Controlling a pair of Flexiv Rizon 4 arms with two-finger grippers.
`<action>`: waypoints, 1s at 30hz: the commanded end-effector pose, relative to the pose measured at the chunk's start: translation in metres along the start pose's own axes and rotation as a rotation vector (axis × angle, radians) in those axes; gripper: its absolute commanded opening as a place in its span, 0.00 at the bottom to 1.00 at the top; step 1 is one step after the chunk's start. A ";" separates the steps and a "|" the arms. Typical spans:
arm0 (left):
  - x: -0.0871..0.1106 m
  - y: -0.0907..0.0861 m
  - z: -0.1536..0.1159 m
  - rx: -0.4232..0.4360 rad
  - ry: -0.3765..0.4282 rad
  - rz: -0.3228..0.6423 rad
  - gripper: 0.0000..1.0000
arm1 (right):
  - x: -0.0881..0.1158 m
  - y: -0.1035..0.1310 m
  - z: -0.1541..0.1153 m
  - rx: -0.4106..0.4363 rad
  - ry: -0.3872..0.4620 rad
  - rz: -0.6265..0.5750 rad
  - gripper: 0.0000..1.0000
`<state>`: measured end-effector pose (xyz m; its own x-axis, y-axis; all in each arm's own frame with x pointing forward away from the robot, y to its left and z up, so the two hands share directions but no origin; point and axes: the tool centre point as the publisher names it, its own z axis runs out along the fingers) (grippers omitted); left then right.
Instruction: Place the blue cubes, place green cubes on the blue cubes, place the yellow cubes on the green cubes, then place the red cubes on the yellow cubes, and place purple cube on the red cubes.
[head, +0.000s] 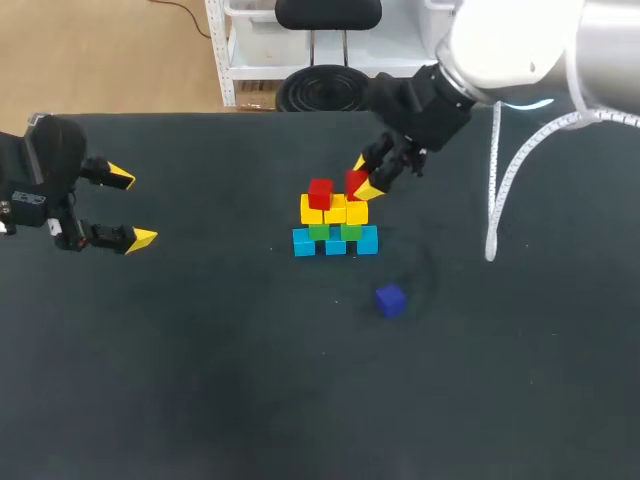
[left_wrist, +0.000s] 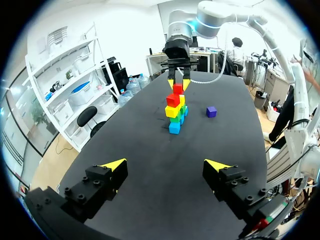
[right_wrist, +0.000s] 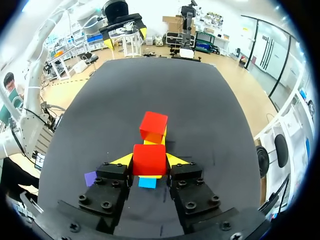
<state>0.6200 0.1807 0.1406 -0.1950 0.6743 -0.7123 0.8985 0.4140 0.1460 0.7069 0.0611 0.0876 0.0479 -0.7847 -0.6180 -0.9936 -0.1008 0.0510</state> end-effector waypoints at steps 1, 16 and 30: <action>0.002 0.000 0.000 -0.002 -0.008 0.003 1.00 | -0.003 -0.003 0.005 -0.012 0.005 -0.003 0.00; 0.002 0.000 0.000 -0.002 -0.008 0.003 1.00 | -0.005 -0.006 0.011 -0.020 0.013 -0.001 0.00; 0.002 0.000 0.000 -0.002 -0.008 0.003 1.00 | -0.005 -0.007 0.014 -0.027 0.016 0.002 0.00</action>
<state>0.6200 0.1807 0.1406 -0.1950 0.6743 -0.7123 0.8985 0.4140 0.1460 0.7102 0.0726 0.0799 0.0483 -0.7935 -0.6066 -0.9911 -0.1136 0.0697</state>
